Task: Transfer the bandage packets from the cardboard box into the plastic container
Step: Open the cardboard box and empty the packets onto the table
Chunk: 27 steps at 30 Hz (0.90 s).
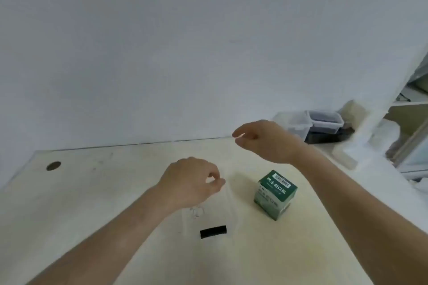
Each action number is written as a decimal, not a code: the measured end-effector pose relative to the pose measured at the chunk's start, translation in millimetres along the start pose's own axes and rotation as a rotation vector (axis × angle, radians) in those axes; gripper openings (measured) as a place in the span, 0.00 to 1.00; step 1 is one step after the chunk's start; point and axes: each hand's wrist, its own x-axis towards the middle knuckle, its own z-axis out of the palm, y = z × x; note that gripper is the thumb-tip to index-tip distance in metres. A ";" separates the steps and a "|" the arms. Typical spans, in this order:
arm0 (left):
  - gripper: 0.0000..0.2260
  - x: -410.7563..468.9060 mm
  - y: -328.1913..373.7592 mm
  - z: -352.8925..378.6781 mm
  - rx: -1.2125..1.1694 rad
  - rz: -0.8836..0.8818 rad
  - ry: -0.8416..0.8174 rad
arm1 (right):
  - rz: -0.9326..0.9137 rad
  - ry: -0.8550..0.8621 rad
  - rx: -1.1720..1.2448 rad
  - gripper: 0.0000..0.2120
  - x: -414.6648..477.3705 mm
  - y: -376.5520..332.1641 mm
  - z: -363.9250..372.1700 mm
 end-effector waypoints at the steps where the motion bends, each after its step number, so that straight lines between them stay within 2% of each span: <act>1: 0.19 -3.6 1.7 18.1 0.046 -0.008 -0.088 | 0.012 -0.022 -0.046 0.13 -0.2 10.4 16.6; 4: 0.30 -10.5 -2.8 86.0 0.209 0.024 -0.172 | 0.011 -0.072 -0.355 0.17 -0.4 51.8 77.8; 5: 0.32 -13.5 -5.0 105.6 0.228 0.018 -0.163 | -0.022 0.012 -0.495 0.18 -2.2 65.7 98.2; 7: 0.33 -17.1 -8.3 119.0 0.243 0.033 -0.084 | -0.046 0.287 -0.750 0.22 -7.5 80.9 109.5; 8: 0.32 -18.6 -11.3 122.6 0.244 0.046 -0.026 | -0.010 0.410 -0.796 0.26 -10.2 88.8 109.9; 9: 0.32 -20.3 -14.4 126.5 0.235 0.043 -0.005 | 0.064 0.444 -0.786 0.33 -11.4 99.2 111.8; 11: 0.29 -21.8 -21.8 124.9 0.215 0.046 0.003 | 0.244 0.338 -0.744 0.45 -13.4 120.1 112.2; 13: 0.24 -24.8 -33.0 121.2 0.174 0.019 0.071 | 0.311 0.250 -0.643 0.49 -15.4 137.3 115.4; 17: 0.08 -31.2 -44.6 134.3 -0.072 -0.163 0.358 | 0.074 0.344 -0.357 0.41 -19.7 149.8 124.1; 21: 0.14 -34.4 -46.4 145.8 0.002 -0.167 0.368 | -0.136 0.310 -0.252 0.34 -21.6 152.2 136.7; 25: 0.21 -43.8 -66.6 140.6 -0.014 -0.245 0.394 | -0.253 0.255 0.054 0.42 -25.6 154.1 141.9; 27: 0.23 -45.6 -72.2 146.0 -0.038 -0.279 0.465 | -0.269 0.230 0.225 0.40 -26.8 156.1 147.1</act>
